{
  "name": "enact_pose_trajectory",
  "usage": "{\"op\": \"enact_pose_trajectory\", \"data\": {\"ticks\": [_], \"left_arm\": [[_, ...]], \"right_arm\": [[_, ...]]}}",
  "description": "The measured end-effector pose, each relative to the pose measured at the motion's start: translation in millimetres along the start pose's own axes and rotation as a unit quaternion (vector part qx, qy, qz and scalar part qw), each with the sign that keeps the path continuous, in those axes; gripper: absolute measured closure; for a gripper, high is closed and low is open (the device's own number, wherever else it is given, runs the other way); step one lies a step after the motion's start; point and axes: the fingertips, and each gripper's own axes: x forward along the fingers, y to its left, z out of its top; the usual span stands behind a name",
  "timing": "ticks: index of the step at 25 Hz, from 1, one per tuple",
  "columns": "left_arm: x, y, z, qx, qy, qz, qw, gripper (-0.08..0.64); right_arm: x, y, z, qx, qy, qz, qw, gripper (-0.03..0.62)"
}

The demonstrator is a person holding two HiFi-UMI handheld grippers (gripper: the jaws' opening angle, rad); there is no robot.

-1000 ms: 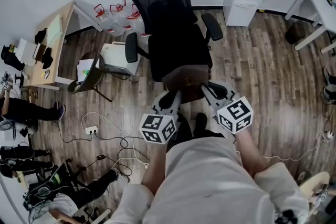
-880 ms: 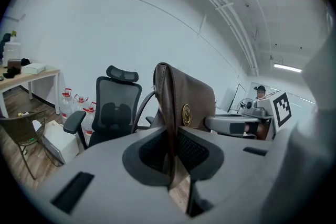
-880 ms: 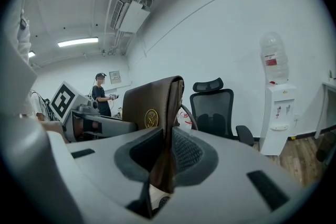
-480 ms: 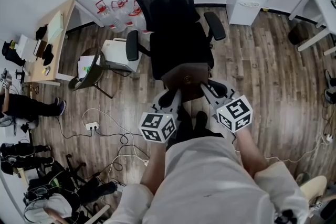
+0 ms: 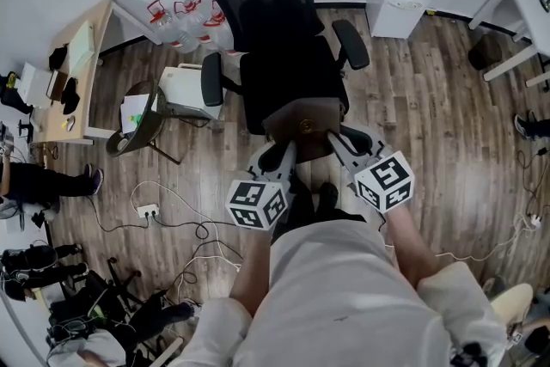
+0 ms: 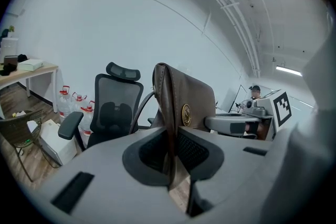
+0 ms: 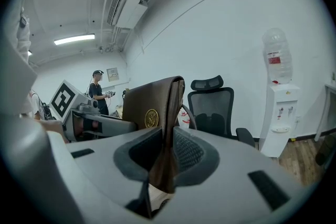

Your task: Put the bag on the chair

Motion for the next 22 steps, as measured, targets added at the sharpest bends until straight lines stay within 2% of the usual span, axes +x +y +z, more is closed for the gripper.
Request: {"op": "enact_pose_trajectory", "data": {"ticks": [22], "left_arm": [[54.3,99.3,57.5,0.000,0.018,-0.048,0.9987,0.526]], "right_arm": [[108.8,-29.1,41.9,0.015,0.020,-0.043,0.999,0.522]]}}
